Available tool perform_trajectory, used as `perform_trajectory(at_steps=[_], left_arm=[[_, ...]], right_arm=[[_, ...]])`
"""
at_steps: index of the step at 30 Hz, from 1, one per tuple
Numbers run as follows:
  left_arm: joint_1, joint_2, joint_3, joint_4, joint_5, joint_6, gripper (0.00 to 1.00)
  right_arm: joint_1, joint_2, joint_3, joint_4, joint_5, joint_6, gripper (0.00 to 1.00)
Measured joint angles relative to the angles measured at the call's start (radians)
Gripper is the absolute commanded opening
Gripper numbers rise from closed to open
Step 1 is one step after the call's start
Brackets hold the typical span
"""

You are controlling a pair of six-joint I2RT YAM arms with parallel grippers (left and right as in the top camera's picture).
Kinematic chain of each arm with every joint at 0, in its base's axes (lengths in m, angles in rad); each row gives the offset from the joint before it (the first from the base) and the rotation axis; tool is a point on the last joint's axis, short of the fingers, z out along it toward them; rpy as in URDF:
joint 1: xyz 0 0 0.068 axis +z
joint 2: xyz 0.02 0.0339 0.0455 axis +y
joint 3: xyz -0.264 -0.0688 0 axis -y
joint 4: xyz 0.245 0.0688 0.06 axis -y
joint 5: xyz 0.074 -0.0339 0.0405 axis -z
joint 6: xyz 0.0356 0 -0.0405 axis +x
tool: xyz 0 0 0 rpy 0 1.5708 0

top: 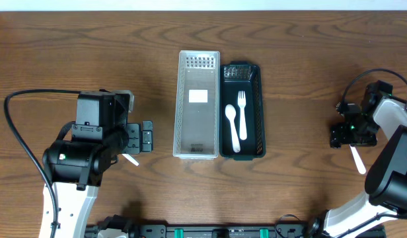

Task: Pack container
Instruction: 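Move the right gripper to the second white fork and grasp it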

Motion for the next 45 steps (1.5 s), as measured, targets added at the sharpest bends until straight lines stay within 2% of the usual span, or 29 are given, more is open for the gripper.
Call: perform_trajectory(at_steps=[7,19,24,33,39,43,45], left_arm=[[0.0,0.0,0.0,0.0,0.0,0.0,0.98],[0.0,0.0,0.0,0.0,0.0,0.0,0.98],[0.0,0.0,0.0,0.0,0.0,0.0,0.98],[0.0,0.0,0.0,0.0,0.0,0.0,0.98],[0.0,0.0,0.0,0.0,0.0,0.0,0.98],[0.0,0.0,0.0,0.0,0.0,0.0,0.98],[0.0,0.0,0.0,0.0,0.0,0.0,0.98]], right_arm=[[-0.002,-0.025,-0.034,0.039,-0.009,0.0,0.63],[-0.002,-0.027,-0.036,0.061,-0.019,0.025,0.35],[-0.002,-0.027,-0.036,0.067,-0.018,0.034,0.26],[-0.002,-0.027,-0.037,0.077,-0.016,0.052,0.14],[-0.002,-0.028,-0.037,0.079,-0.015,0.056,0.11],[-0.002,-0.028,-0.037,0.081,-0.018,0.06,0.02],[-0.002,-0.029,-0.037,0.086,-0.02,0.071,0.01]])
